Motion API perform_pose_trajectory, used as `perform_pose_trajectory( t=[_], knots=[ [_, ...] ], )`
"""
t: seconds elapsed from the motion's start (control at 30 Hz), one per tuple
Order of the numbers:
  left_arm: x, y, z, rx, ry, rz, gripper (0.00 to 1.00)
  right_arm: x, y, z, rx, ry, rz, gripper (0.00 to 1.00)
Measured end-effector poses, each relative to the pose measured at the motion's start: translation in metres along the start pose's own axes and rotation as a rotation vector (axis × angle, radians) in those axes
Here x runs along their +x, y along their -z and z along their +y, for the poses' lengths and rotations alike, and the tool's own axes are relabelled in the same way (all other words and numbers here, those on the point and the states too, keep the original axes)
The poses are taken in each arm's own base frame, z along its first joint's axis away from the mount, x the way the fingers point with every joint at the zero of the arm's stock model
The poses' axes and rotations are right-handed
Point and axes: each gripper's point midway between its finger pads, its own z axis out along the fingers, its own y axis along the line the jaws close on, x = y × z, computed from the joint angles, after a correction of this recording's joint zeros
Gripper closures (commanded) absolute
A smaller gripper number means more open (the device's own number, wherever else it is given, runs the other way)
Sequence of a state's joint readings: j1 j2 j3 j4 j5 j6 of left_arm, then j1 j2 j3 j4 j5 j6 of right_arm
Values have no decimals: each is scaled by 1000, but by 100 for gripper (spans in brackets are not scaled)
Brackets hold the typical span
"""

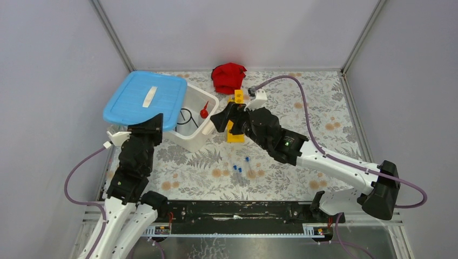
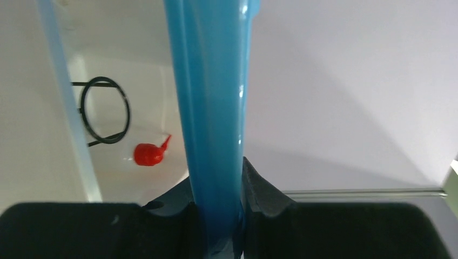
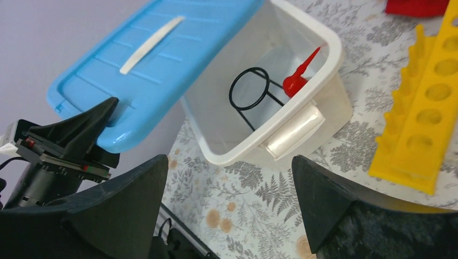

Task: Organize the chemistry lab equipment
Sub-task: Adjust the storage box lid.

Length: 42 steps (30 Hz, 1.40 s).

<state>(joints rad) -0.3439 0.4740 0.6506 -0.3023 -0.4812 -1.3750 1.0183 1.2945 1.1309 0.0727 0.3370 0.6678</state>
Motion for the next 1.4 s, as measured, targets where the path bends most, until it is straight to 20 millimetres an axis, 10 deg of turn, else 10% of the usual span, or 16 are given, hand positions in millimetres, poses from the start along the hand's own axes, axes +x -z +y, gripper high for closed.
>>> perform_pose_trajectory(
  t=[0.37,0.7,1.4],
  knots=[
    [-14,20,-33,149,82,-16,100,23,-10,7,-46,-88,65,8],
    [18,2,11,115,75,59,100,37,-29,9,-82,-151,112,8],
    [37,-1,4,189,95,129,100,42,-86,13,-218,-342,235,7]
  ],
)
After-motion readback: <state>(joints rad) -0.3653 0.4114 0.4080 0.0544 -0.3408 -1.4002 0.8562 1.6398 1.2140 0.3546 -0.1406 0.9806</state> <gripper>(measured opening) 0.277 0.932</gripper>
